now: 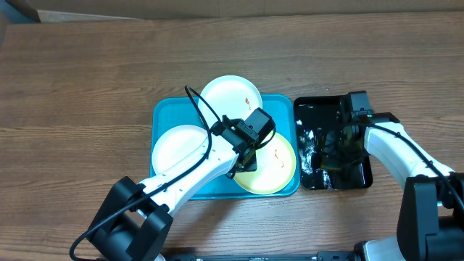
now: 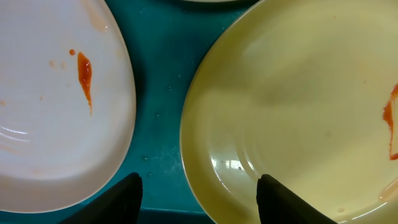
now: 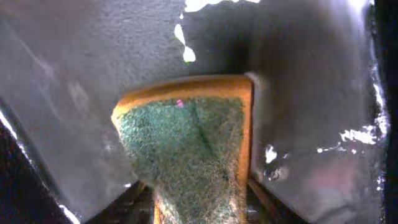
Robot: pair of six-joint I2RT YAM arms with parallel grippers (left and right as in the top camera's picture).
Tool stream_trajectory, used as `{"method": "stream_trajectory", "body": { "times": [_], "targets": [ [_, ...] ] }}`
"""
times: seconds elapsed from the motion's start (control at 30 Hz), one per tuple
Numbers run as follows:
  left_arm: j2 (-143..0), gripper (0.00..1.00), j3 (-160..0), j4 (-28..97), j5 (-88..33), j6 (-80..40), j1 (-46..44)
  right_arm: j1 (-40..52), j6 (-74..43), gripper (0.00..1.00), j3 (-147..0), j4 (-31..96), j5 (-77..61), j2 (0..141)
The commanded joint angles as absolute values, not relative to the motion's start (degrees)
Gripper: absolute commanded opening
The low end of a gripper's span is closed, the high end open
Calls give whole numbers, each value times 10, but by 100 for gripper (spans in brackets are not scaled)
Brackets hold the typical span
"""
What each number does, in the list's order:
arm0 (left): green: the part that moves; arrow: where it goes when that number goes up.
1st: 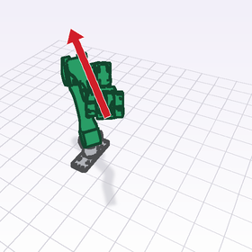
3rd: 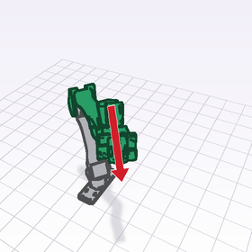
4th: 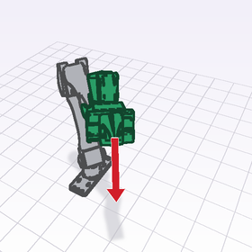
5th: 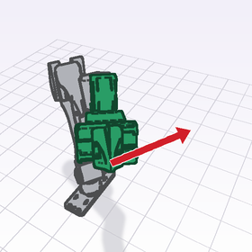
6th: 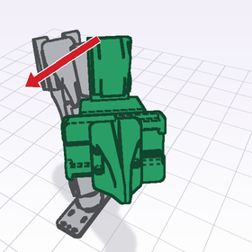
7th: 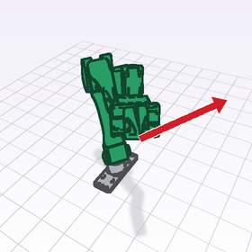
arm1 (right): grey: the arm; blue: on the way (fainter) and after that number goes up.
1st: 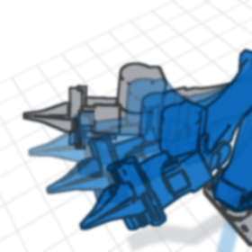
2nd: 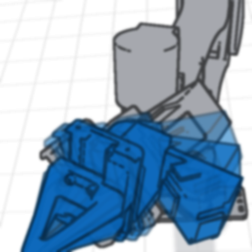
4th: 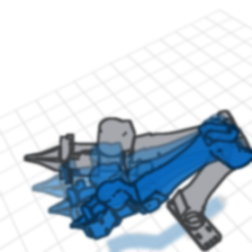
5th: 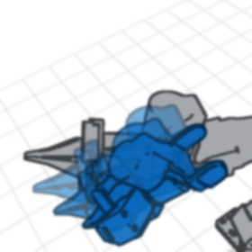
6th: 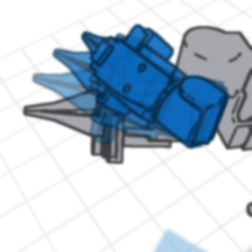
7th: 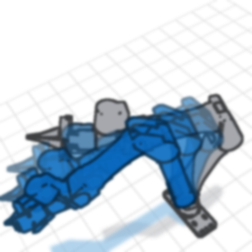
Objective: Clean dirty plates on tray and stack at the side
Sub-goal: 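Grasp the green-and-yellow sponge with the right gripper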
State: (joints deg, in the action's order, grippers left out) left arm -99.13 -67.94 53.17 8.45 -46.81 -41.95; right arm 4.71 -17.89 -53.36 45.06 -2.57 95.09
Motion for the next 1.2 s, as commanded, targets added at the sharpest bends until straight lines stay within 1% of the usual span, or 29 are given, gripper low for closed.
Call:
{"method": "stream_trajectory", "body": {
  "times": [0.0, 0.07, 0.13, 0.23, 0.27, 0.33, 0.37, 0.4, 0.43, 0.47, 0.5, 0.6, 0.83, 1.17],
  "targets": [
    [-997, 61, -679, 533, 96, -478, -416, 49, -176, 37, -547, 453, -22, 953],
    [-997, 60, -679, 533, 96, -478, -416, 49, -176, 38, -547, 456, -22, 953],
    [-997, 61, -679, 533, 96, -478, -416, 49, -176, 41, -547, 460, -22, 953],
    [-997, 61, -679, 533, 96, -478, -416, 49, -176, 41, -547, 462, -22, 953],
    [-997, 61, -679, 533, 96, -478, -416, 49, -176, 30, -546, 461, -22, 953],
    [-997, 61, -679, 533, 96, -478, -416, 49, -175, 4, -546, 462, -22, 953],
    [-997, 61, -679, 533, 96, -478, -416, 49, -175, 4, -546, 462, -22, 953],
    [-997, 61, -679, 533, 96, -477, -416, 49, -175, 17, -546, 463, -21, 953],
    [-997, 61, -679, 533, 96, -475, -416, 49, -175, 42, -546, 461, -22, 953],
    [-997, 62, -679, 533, 96, -475, -416, 49, -174, 52, -548, 459, -22, 953],
    [-997, 63, -679, 533, 96, -475, -416, 48, -165, 56, -552, 459, -22, 953],
    [-997, 63, -679, 533, 96, -475, -416, 48, -145, 60, -562, 451, -18, 953],
    [-997, 64, -679, 533, 96, -476, -416, 48, -145, 60, -562, 427, 51, 953],
    [-997, 64, -679, 533, 96, -476, -416, 49, -148, 60, -536, 392, 42, 953]
  ]
}}
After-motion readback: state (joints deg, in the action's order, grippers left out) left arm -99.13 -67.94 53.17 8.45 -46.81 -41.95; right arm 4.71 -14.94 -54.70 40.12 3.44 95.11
